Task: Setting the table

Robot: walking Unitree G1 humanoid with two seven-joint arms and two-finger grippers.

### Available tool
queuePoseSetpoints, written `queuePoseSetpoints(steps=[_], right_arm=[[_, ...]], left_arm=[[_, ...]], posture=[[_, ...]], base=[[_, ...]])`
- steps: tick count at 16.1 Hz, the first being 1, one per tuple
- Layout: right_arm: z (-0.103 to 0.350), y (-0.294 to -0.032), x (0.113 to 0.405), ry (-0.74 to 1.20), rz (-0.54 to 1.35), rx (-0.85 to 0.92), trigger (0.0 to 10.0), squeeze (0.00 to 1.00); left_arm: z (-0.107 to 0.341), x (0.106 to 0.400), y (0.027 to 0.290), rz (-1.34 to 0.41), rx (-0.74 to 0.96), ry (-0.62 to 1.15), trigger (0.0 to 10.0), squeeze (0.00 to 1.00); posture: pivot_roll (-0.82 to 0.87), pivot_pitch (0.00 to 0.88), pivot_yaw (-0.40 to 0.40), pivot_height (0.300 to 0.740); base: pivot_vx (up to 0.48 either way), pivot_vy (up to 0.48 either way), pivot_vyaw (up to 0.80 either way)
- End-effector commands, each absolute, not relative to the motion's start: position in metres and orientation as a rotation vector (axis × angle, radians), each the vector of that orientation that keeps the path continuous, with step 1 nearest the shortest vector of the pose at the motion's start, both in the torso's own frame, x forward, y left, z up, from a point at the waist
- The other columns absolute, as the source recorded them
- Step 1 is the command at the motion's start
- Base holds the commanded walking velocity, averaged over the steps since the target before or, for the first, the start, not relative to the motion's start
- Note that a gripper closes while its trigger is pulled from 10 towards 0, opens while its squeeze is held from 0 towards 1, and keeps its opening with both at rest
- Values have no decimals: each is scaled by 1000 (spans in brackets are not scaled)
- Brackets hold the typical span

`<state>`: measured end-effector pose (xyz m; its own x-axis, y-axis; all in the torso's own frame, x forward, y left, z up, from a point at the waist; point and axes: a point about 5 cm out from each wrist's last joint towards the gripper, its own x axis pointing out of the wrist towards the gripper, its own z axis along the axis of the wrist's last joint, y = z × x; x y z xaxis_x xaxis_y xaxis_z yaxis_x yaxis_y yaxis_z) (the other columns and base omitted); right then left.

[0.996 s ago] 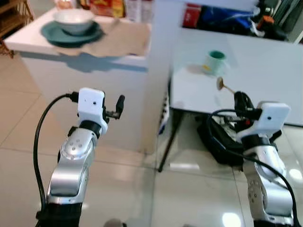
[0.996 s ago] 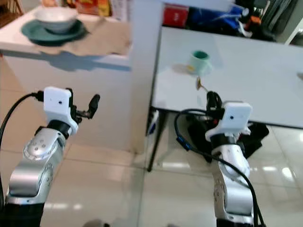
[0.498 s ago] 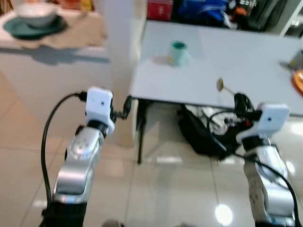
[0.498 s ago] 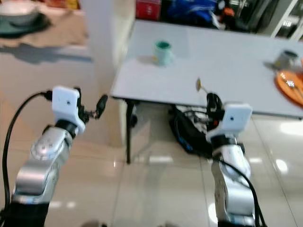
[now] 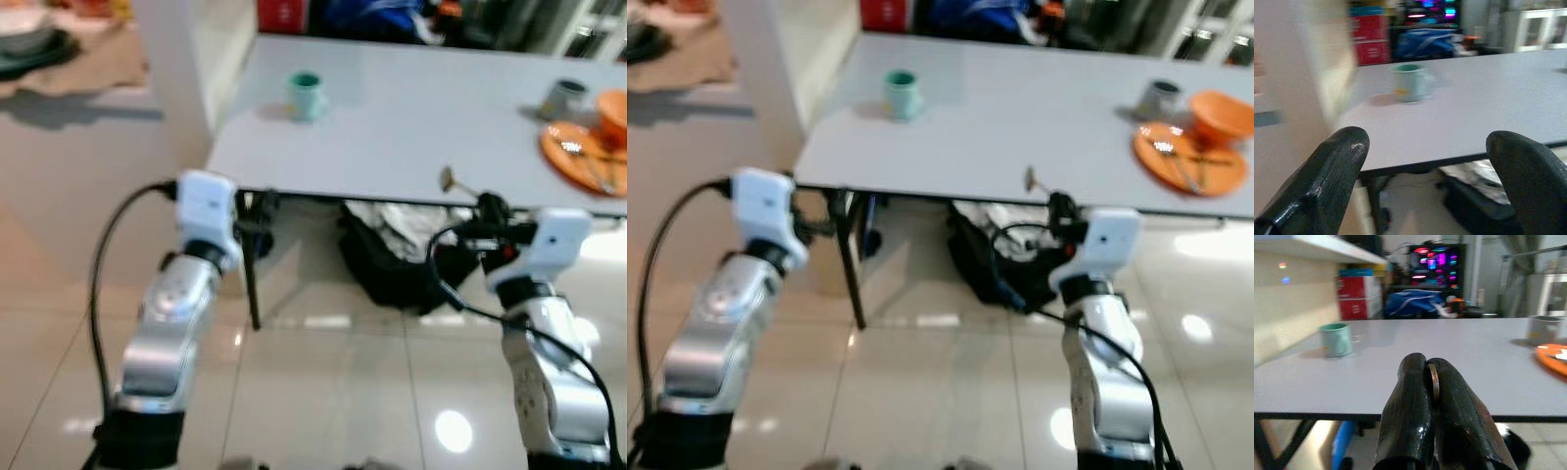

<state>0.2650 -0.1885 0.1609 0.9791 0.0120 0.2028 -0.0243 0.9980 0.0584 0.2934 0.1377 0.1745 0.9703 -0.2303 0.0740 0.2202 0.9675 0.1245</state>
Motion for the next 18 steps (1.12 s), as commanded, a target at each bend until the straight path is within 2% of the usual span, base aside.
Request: queuePoseSetpoints(steps=[1,7,18], right_arm=[[163,-188,266,-204,22,73,10000,0],[163,-179,269,-195,95,59,10000,0],[166,-181,267,-207,95,63,10000,0]], left_arm=[[177,291,135,-247,112,-104,10000,0],[180,291,138,-245,119,-109,10000,0],[181,286,135,-268,122,-107,10000,0]], posture=[[36,60,-46,740],[41,66,-50,740],[41,86,-47,740]], base=[[259,0,-587],[284,0,-72],[319,0,0]])
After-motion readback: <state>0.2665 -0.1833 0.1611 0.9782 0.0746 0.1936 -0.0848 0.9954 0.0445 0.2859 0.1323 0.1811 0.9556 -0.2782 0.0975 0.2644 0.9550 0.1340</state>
